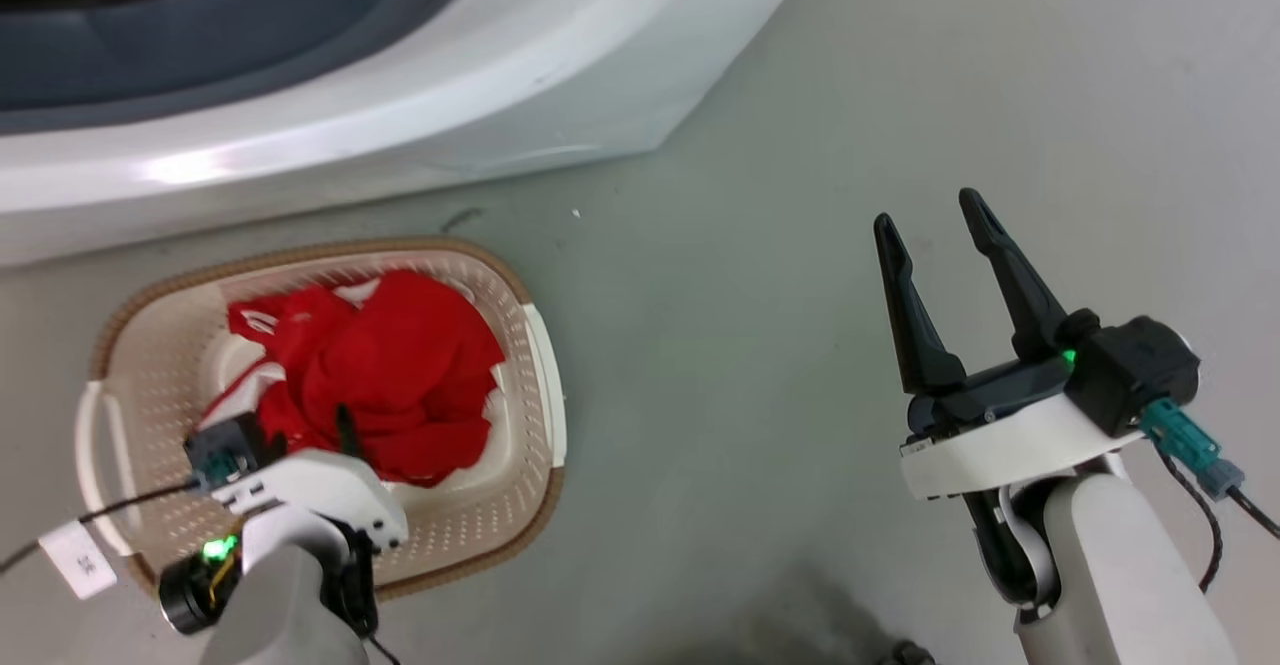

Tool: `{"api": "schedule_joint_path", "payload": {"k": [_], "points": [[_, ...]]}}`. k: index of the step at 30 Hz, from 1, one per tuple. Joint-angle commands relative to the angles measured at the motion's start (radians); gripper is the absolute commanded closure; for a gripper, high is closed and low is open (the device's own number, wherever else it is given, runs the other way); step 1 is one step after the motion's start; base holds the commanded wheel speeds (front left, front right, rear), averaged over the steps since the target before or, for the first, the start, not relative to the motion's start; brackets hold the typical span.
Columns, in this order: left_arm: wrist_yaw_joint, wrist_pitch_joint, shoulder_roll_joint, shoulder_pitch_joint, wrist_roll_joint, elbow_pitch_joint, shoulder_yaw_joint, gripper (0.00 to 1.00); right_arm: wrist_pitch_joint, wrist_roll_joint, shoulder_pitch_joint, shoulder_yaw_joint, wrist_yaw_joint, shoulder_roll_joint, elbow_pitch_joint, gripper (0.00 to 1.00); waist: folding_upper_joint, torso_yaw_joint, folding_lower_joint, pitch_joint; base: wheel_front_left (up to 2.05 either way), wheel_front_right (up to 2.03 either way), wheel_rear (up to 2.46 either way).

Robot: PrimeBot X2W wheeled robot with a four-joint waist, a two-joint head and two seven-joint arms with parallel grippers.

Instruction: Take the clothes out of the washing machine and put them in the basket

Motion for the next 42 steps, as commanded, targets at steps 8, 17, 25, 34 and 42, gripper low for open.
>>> {"api": "schedule_joint_path", "payload": {"k": [8, 17, 25, 34, 42], "points": [[-0.067, -0.003, -0.039, 0.133, 0.041, -0.084, -0.011, 0.0, -0.003, -0.043, 0.081, -0.031, -0.001, 0.002, 0.036, 0.0, 0.0, 0.097, -0.0001, -0.26, 0.0, 0.0, 0.0], [-0.098, -0.003, -0.05, 0.24, 0.066, -0.297, -0.067, 0.0, 0.027, -0.086, 0.158, -0.089, -0.001, 0.009, 0.02, 0.0, 0.0, 0.173, -0.0001, -0.397, 0.0, 0.0, 0.0], [-0.074, -0.003, -0.05, 0.304, 0.088, -0.552, -0.154, 0.0, 0.061, -0.109, 0.215, -0.137, -0.001, 0.015, -0.017, 0.0, 0.0, 0.212, -0.0001, -0.478, 0.0, 0.0, 0.0], [-0.047, -0.003, -0.049, 0.361, 0.177, -0.802, -0.205, 0.0, 0.086, -0.129, 0.266, -0.174, -0.001, 0.02, -0.045, 0.0, 0.0, 0.241, -0.0001, -0.541, 0.0, 0.0, 0.0], [-0.047, -0.003, -0.014, 0.459, 0.233, -0.917, -0.226, 0.0, 0.106, -0.143, 0.325, -0.184, -0.001, 0.023, -0.067, 0.0, 0.0, 0.261, -0.0001, -0.601, 0.0, 0.0, 0.0]]}}
